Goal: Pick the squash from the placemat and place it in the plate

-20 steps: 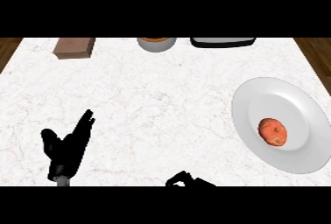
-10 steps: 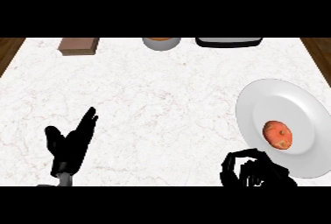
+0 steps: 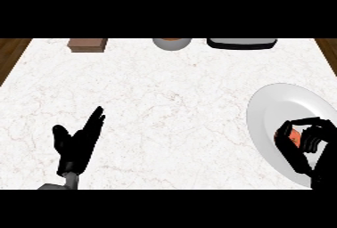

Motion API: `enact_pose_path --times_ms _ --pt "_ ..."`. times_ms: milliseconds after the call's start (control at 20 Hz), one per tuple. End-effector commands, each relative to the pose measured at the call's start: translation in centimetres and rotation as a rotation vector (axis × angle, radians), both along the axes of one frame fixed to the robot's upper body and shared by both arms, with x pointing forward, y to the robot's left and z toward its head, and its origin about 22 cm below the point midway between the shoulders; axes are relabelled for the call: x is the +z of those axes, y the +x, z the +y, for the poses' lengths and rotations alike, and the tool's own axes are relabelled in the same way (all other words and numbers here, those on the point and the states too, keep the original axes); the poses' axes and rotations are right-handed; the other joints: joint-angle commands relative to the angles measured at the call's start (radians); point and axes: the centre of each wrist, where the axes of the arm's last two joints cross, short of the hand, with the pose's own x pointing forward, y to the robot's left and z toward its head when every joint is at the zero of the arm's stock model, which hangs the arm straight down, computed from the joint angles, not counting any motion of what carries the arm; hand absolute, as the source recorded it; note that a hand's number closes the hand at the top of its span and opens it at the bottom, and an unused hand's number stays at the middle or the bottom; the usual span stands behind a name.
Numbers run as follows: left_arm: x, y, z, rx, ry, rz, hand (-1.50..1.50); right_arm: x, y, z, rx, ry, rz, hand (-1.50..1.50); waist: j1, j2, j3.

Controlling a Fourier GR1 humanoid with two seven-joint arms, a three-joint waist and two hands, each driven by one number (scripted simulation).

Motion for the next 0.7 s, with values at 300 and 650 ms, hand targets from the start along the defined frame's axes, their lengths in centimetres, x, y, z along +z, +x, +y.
enact_pose_path --times_ms 300,650 --pt "-0.1 0.5 -1.8 -0.030 -0.010 0.027 0.00 -0.5 5.0 -5.3 -0.129 0.094 0.217 1.50 0.037 0.012 -0.001" --pt "-0.6 0.8 -1.5 -0.052 -0.013 0.022 0.00 -3.7 6.4 -6.5 0.031 0.095 0.388 -1.50 0.033 0.016 0.001"
